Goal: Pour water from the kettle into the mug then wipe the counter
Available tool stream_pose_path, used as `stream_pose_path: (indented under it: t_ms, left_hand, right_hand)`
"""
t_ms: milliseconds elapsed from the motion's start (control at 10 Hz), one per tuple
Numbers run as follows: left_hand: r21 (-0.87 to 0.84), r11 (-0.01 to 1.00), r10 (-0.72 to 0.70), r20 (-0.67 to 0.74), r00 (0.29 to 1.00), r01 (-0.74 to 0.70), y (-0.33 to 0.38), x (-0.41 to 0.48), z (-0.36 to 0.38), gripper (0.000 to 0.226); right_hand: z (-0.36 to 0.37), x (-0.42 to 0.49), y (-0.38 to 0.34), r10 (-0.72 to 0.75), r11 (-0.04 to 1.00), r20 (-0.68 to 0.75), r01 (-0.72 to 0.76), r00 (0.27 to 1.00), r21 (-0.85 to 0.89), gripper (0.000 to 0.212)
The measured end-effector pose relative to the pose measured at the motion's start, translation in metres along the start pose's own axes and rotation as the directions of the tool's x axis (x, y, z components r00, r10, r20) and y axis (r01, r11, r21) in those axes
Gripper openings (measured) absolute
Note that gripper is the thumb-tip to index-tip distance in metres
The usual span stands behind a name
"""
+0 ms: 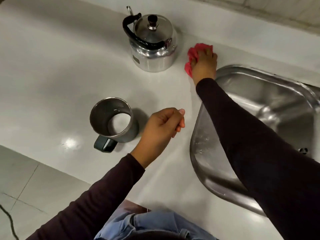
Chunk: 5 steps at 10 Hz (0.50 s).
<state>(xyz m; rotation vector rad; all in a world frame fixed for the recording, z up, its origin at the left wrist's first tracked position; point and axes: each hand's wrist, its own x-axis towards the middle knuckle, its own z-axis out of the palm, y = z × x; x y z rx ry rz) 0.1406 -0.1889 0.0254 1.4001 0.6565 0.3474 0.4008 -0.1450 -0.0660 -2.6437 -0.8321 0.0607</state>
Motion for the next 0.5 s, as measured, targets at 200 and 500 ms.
stream_pose_path:
  t_ms: [200,500]
  left_hand:
    - [-0.010,1.000,-0.028,-0.012,1.000,0.028,0.003,0.005,0.002,0.041]
    - [0.085,0.993,0.076,0.043,0.996,-0.079,0.051,0.030,-0.023,0.044]
  right_hand:
    - [-0.007,0.013,-0.005,0.012,1.000,0.012,-0.012,1.000,0.004,0.040]
    - [-0.054,-0.006,-0.025,-0.136,0.990,0.026,0.135,0.990,0.035,0.042]
